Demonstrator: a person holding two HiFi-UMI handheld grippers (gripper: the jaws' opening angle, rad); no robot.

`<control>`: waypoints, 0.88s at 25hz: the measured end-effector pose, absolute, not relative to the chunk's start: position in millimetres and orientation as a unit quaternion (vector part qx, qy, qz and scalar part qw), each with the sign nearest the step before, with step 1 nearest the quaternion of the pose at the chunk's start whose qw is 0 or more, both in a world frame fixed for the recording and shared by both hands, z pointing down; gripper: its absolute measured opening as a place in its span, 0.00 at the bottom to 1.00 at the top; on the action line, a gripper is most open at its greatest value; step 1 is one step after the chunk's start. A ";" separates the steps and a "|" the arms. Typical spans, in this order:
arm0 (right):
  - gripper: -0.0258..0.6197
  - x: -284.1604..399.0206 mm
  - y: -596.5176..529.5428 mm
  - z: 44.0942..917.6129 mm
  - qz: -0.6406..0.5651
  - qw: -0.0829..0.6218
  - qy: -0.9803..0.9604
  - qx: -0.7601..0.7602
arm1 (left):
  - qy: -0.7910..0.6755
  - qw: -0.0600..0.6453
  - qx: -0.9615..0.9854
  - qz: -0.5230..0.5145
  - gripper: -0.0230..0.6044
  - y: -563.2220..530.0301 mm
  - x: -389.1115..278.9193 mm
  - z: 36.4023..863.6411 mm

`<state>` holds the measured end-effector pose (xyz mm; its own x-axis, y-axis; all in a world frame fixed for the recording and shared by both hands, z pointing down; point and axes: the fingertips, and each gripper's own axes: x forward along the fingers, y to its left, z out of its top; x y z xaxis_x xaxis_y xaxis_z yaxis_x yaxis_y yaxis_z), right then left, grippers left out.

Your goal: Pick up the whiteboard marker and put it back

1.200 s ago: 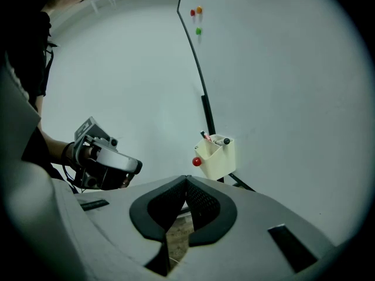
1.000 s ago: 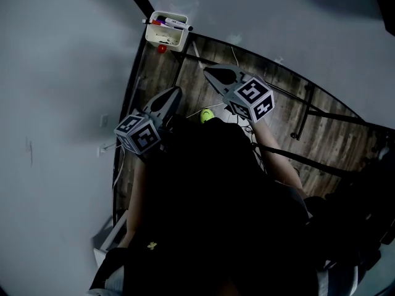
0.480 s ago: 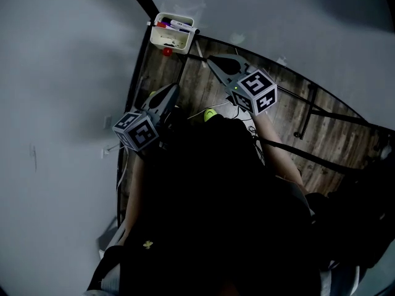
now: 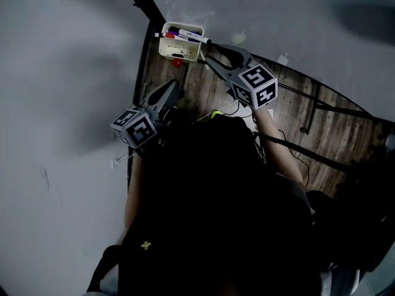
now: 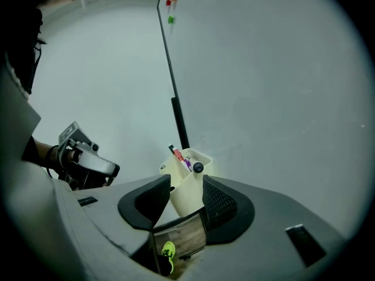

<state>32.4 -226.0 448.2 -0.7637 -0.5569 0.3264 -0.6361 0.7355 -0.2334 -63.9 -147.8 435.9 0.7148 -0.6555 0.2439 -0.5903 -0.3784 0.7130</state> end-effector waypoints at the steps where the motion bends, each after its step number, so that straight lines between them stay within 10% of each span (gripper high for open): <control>1: 0.31 30.4 -230.6 449.1 0.168 0.120 -0.923 0.326 | -0.374 0.410 0.831 -0.038 0.09 -152.9 -67.5 435.1; 22: 0.43 5.7 -267.0 454.0 0.155 0.152 -0.929 0.299 | -0.404 0.428 0.803 -0.095 0.09 -171.7 -96.7 434.4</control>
<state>5.7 -267.0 454.0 -0.7746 -0.5088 0.3757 -0.6030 0.7733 -0.1960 -96.7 -171.7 434.4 0.6562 -0.7295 0.1932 -0.5671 -0.3078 0.7640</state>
